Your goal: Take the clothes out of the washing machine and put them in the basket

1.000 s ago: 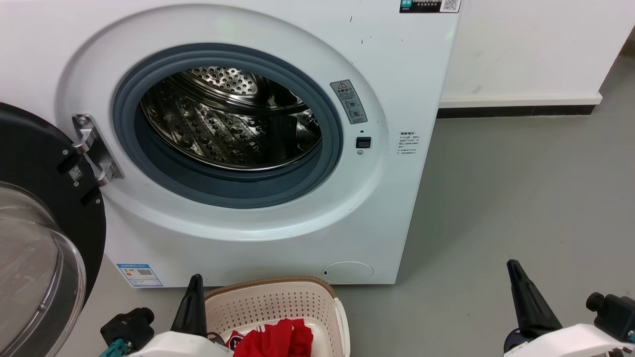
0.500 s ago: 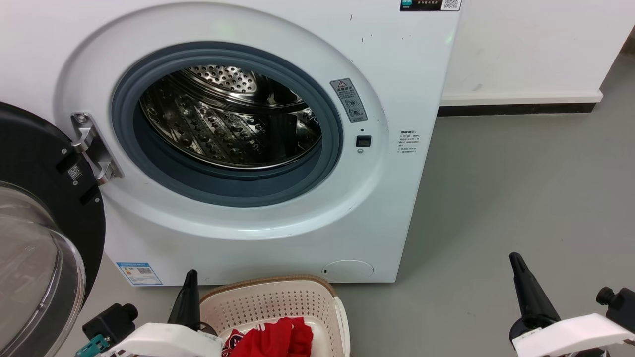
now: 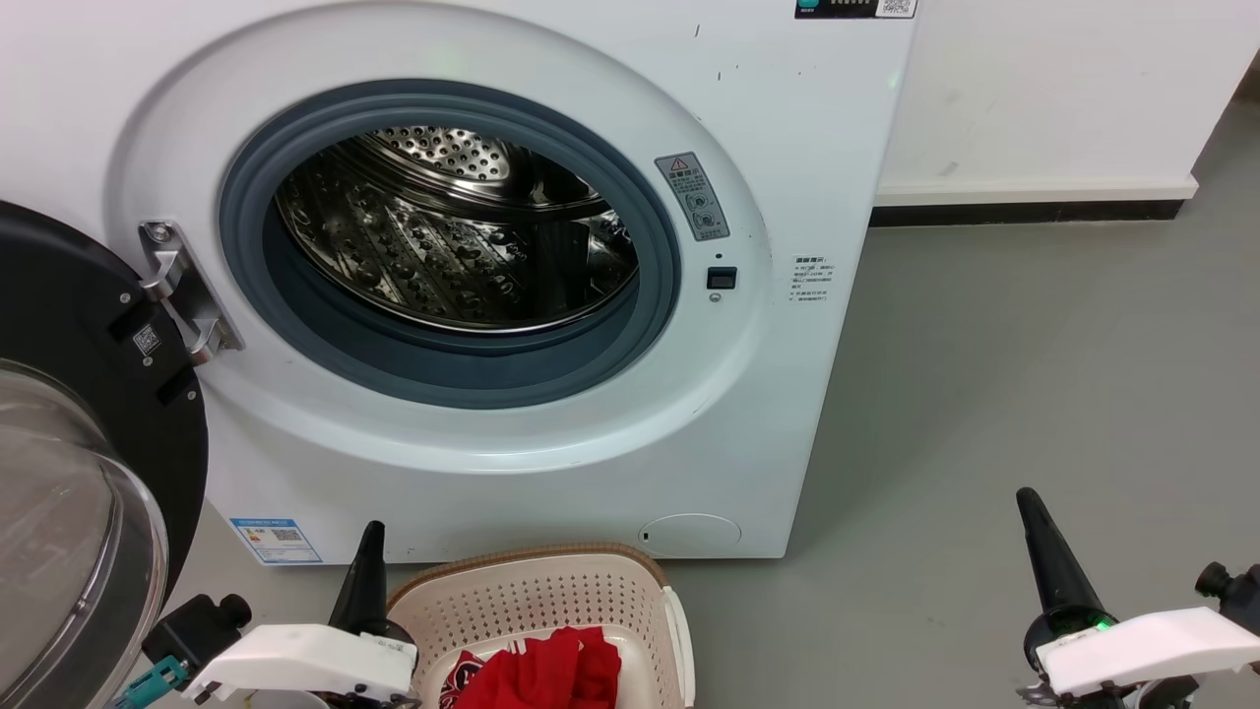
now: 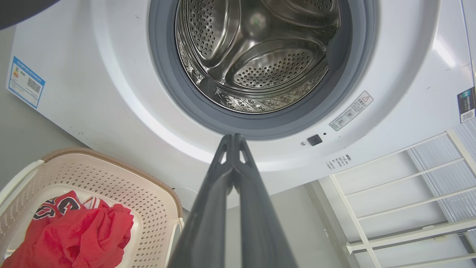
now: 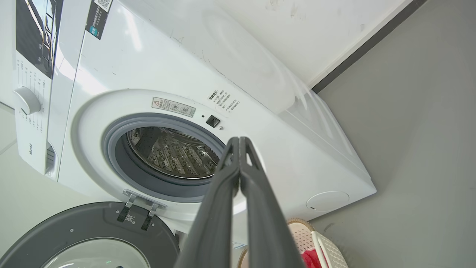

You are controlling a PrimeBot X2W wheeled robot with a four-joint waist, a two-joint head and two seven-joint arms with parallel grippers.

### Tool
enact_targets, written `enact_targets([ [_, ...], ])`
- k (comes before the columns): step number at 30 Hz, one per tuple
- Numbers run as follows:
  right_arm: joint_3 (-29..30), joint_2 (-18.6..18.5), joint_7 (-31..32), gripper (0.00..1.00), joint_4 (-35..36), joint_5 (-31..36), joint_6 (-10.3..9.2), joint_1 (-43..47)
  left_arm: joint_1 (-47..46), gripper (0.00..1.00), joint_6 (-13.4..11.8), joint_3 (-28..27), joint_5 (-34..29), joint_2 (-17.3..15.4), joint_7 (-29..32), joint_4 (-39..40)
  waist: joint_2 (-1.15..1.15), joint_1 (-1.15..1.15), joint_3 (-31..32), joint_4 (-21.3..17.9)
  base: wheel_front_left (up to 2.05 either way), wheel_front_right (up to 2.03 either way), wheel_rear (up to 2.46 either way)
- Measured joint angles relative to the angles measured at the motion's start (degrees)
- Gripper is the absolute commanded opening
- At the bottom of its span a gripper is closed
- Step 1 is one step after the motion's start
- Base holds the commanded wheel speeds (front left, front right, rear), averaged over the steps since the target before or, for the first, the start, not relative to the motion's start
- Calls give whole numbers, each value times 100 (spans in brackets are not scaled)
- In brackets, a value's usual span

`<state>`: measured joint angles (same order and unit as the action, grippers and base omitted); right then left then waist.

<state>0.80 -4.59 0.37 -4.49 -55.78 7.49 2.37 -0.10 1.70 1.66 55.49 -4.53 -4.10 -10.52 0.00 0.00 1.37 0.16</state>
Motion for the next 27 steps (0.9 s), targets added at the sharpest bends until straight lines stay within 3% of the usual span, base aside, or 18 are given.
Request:
enact_targets([
  [27,121,-12,170,0,-412,-1700,0,-342,-250,0,240,-292,1647,19,421,-153,0,0,-56,-6,0,0,0],
])
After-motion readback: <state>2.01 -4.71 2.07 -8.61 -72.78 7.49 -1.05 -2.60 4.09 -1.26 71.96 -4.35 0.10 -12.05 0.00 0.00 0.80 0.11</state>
